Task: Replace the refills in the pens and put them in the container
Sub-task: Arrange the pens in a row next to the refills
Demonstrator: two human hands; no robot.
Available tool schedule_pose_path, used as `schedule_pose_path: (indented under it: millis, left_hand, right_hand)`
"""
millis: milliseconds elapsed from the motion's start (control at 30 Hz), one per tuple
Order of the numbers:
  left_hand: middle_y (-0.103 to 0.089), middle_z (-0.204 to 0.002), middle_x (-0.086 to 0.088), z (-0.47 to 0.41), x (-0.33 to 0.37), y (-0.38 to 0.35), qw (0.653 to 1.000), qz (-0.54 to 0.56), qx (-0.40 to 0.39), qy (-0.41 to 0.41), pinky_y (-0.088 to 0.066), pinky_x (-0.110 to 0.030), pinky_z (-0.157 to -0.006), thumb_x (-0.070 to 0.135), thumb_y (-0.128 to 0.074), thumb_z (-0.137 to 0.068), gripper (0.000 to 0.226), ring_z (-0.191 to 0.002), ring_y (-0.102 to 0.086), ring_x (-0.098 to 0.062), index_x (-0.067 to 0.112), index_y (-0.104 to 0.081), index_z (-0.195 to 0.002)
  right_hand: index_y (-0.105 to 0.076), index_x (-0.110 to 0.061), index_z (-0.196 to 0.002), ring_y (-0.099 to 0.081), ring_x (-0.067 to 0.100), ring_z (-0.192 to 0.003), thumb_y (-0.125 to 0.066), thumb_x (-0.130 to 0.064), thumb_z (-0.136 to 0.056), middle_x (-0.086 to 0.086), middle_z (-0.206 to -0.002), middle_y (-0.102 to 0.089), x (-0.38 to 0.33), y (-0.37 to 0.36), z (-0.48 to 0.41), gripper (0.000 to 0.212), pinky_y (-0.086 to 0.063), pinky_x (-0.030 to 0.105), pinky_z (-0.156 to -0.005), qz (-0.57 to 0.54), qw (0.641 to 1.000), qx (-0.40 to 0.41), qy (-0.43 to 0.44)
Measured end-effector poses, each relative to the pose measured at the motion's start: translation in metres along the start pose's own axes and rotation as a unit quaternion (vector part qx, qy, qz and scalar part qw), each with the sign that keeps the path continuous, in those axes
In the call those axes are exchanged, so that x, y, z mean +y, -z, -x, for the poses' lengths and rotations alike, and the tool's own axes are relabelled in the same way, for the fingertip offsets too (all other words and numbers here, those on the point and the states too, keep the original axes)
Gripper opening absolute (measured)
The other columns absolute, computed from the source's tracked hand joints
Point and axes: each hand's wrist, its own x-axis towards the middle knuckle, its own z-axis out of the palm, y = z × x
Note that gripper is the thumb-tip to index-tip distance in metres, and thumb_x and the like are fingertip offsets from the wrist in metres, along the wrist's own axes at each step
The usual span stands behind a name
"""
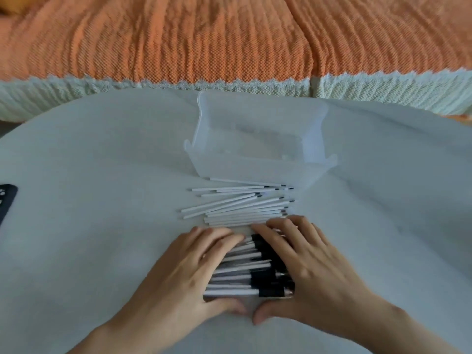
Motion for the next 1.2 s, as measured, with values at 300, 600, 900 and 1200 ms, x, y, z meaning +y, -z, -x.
schedule_pose_path:
  millis: [300,600,900,1200]
  left_hand:
    - [-0.043,-0.141,-0.003,0.014,0.009,-0.013,0.995,-0.084,0.041,-0.037,-0.027,-0.031,-0.107,0.062,-0.032,-0.092,0.07,-0.128,-0.039,-0.018,0.012,-0.04,-0.141]
    - [-0.028,-0.153,-0.004,0.015,0.009,-0.017,0.994,-0.1,0.021,-0.026,-0.011,-0.029,-0.113,0.063,-0.008,-0.092,0.074,-0.141,-0.024,-0.018,0.016,-0.034,-0.144]
    - [-0.023,-0.154,-0.004,0.011,0.015,-0.013,0.994,-0.086,0.073,0.008,-0.01,-0.042,-0.117,0.064,-0.007,-0.091,0.077,-0.143,-0.012,-0.017,0.015,-0.034,-0.144]
    - [-0.065,-0.103,0.006,0.004,0.059,0.0,0.977,0.066,0.204,-0.021,-0.039,-0.023,-0.091,0.023,-0.054,-0.092,0.019,-0.103,-0.055,-0.012,0.016,-0.068,-0.103]
  right_hand:
    - [-0.029,-0.011,-0.145,-0.037,0.022,-0.128,-0.028,-0.087,-0.068,0.001,-0.137,-0.045,-0.009,-0.018,0.019,0.108,-0.019,0.029,-0.107,0.026,0.998,0.06,-0.022]
    - [-0.005,-0.019,-0.15,0.007,0.014,-0.145,0.015,-0.078,-0.071,-0.002,-0.158,-0.002,-0.018,-0.018,0.032,0.101,0.009,0.031,-0.117,0.05,0.997,0.05,-0.044]
    - [-0.007,-0.021,-0.149,0.011,0.004,-0.142,-0.008,-0.063,-0.09,-0.008,-0.157,0.005,-0.022,-0.015,0.026,0.072,0.013,0.024,-0.114,-0.085,0.993,0.071,-0.044]
    - [-0.072,-0.022,-0.096,-0.048,0.009,-0.091,-0.056,-0.026,-0.091,-0.01,-0.091,-0.068,0.001,0.02,0.054,0.017,-0.038,0.017,-0.076,-0.243,0.939,0.221,-0.106]
